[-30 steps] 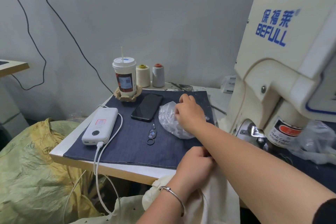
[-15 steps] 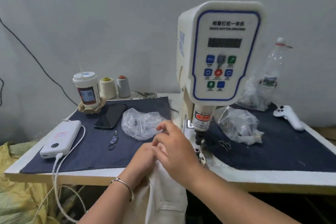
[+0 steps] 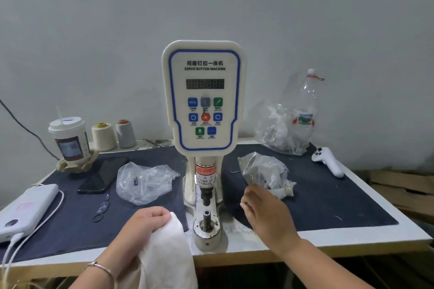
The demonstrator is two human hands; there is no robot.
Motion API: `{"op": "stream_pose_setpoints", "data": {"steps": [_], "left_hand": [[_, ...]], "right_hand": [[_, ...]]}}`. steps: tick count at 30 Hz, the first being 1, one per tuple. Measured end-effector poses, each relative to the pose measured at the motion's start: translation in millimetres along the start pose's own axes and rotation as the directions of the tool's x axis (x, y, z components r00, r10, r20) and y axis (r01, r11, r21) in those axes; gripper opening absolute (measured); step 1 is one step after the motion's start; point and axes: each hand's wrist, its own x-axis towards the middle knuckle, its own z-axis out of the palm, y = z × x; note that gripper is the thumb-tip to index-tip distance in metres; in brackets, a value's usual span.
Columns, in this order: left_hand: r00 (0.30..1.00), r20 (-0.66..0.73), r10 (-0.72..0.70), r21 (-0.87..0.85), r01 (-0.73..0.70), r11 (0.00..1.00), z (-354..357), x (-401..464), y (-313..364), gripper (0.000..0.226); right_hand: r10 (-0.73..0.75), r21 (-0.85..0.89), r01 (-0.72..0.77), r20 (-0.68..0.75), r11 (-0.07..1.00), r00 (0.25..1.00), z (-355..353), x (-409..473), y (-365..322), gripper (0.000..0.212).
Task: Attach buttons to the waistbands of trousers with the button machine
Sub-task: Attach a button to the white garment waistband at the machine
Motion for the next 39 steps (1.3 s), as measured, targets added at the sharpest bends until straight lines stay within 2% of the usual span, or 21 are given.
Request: {"op": "stream_pose_setpoints", "data": {"steps": [2, 8, 11, 13, 15, 29, 32, 35, 39], "left_hand": [[1.0, 0.003, -0.001, -0.009, 0.001, 1.0, 0, 1, -1, 0.024], [1.0, 0.005, 0.009, -0.011, -0.009, 1.0, 0, 5, -3, 0.021], [1.0, 0.011, 0.007, -0.02, -0.006, 1.0, 0, 5, -4, 0.022], [1.0, 0.013, 0.002, -0.023, -0.002, 1.0, 0, 5, -5, 0.023], [1.0, 0.015, -0.002, -0.036, 0.002, 0.999, 0, 5, -5, 0.023], [1.0, -0.001, 0.01, -0.002, -0.01, 1.0, -1, 2, -3, 0.02], [1.0, -0.009, 0.006, 0.012, -0.006, 1.0, 0, 4, -4, 0.024], [1.0, -0.006, -0.001, -0.01, 0.001, 1.0, 0, 3, -4, 0.023], [1.0, -0.008, 0.0, -0.006, 0.0, 1.0, 0, 3, -3, 0.022]], "right_hand": [[0.01, -0.073, -0.008, 0.034, 0.997, 0.999, 13, 4, 16, 0.02], [0.0, -0.119, 0.016, 0.133, 0.993, 0.991, 30, 4, 36, 0.021], [0.068, -0.049, -0.06, 0.187, 0.997, 0.98, 41, -3, 46, 0.009], [0.074, -0.036, -0.068, 0.198, 0.997, 0.977, 47, -5, 51, 0.02], [0.08, -0.006, -0.08, 0.176, 0.997, 0.981, 48, -5, 51, 0.021], [0.18, 0.14, -0.209, 0.198, 0.968, 0.964, 41, -8, 52, 0.008], [0.283, 0.231, -0.318, 0.172, 0.919, 0.943, 40, -6, 54, 0.012], [0.452, 0.324, -0.484, 0.173, 0.813, 0.875, 40, -3, 58, 0.018], [0.429, 0.33, -0.495, 0.254, 0.804, 0.866, 42, -1, 59, 0.018]]}}
